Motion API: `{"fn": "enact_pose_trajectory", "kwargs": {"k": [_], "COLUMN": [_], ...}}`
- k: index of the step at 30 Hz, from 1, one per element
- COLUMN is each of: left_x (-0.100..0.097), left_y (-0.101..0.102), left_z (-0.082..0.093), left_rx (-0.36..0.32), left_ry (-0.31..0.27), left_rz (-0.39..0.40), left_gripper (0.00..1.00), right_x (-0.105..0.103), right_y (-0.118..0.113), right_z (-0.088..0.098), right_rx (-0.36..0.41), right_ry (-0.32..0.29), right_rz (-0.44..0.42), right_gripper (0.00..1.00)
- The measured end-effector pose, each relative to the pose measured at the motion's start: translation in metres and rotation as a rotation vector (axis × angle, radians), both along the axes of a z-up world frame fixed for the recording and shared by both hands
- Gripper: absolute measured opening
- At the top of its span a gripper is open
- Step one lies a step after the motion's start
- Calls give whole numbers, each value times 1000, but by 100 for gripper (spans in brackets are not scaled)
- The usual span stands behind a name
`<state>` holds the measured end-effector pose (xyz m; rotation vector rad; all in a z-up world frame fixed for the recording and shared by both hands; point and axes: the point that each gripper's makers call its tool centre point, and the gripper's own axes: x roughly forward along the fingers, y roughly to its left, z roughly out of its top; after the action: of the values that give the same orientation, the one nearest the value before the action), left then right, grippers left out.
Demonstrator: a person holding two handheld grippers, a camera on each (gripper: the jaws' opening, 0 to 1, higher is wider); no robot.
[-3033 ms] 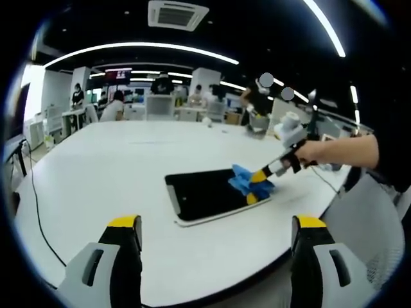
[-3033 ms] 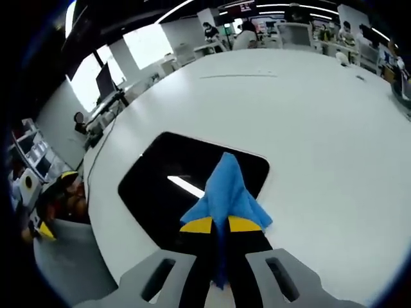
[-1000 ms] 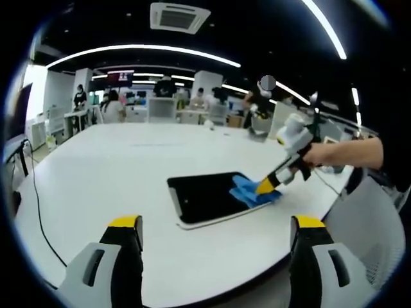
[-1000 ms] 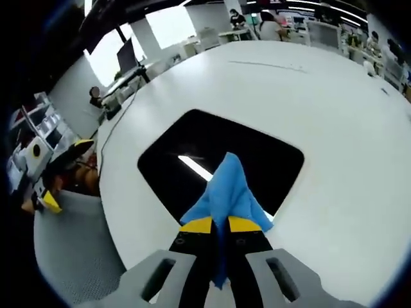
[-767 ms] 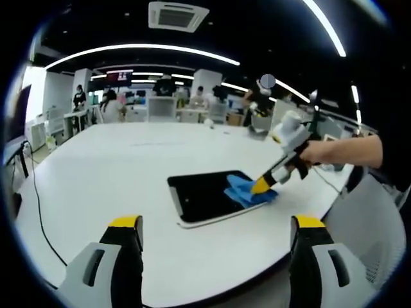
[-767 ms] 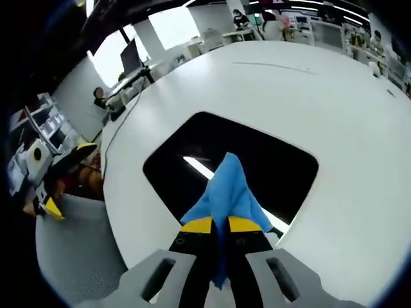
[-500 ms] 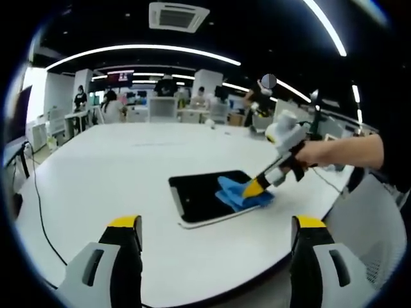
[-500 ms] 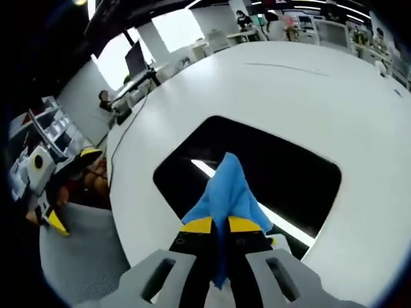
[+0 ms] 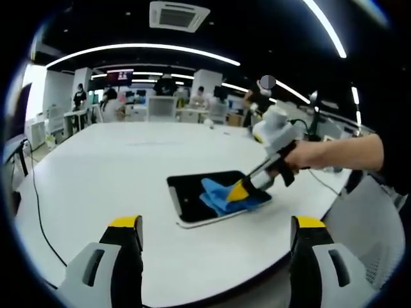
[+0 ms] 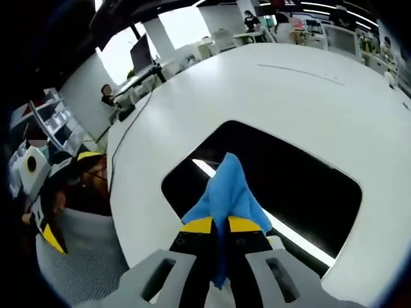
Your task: Wipe the mirror surface with the cleaning cloth until all visible marks leave the cleaned area.
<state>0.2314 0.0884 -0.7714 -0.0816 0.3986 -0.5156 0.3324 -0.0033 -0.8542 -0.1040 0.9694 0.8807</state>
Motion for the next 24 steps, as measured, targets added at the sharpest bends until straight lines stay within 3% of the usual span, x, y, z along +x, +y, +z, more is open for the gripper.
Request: {"fn": "enact_pose_trajectory", "kwargs": {"k": [13,24], "left_x": [1,1], "left_y": [-2,-1], "left_z": [0,1], "left_rx": [14,13], "left_ry": [-9,-11], "left_rz": [-10,0], "left_gripper": [99,98], "right_x": [-2,-4], "right_y": [41,62], "right_z": [0,0], "right_rx": [23,22], "right_ry": [8,2], "right_rz": [10,34], "right_gripper": [1,1]}}
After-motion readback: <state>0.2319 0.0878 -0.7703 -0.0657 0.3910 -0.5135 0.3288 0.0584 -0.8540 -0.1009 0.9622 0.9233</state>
